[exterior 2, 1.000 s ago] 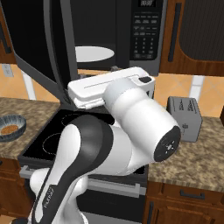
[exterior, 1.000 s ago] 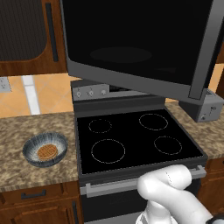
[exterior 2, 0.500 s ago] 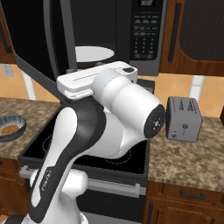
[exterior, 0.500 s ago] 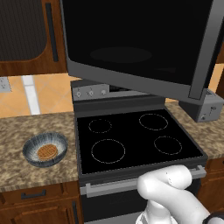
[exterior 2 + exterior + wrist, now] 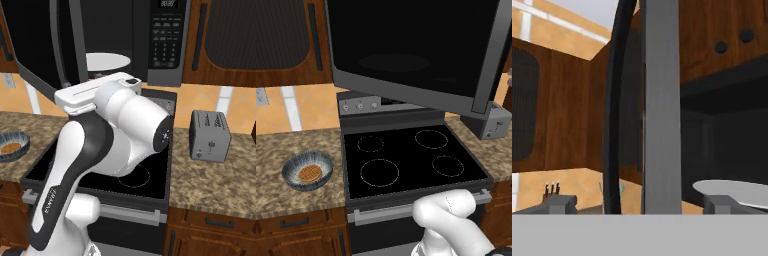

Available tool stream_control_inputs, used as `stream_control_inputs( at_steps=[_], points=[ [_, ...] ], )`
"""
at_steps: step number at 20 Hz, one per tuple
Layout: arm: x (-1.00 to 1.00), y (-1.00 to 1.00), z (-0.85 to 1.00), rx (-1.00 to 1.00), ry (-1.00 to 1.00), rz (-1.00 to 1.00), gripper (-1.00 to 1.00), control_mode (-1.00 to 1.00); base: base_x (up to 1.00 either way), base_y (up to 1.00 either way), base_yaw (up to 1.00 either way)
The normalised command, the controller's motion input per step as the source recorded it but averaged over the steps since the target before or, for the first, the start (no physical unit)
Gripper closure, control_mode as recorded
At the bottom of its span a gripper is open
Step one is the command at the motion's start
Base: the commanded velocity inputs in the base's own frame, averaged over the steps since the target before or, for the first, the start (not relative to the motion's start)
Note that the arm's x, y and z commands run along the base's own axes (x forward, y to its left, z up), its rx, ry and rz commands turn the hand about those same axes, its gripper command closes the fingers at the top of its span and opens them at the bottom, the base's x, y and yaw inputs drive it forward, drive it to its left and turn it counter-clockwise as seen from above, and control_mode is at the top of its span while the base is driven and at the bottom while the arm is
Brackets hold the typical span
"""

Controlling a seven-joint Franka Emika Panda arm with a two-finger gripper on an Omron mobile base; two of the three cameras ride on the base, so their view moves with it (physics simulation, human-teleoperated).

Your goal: Open the microwave, place the bowl with waffle inside the microwave, then close the microwave door and turn it on.

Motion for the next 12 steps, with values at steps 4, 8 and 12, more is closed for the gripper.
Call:
stream_control_inputs(
  at_steps=[4,8,12],
  points=[
    [0.0,0.33,0.0,0.0,0.0,0.12,-1.0,-1.0,0.0,0.0,0.0],
    [0.0,0.26,0.0,0.0,0.0,0.21,-1.0,-1.0,0.0,0.0,0.0],
    [-0.03,0.04,0.0,0.0,0.0,0.28,-1.0,-1.0,0.0,0.0,0.0]
  ],
)
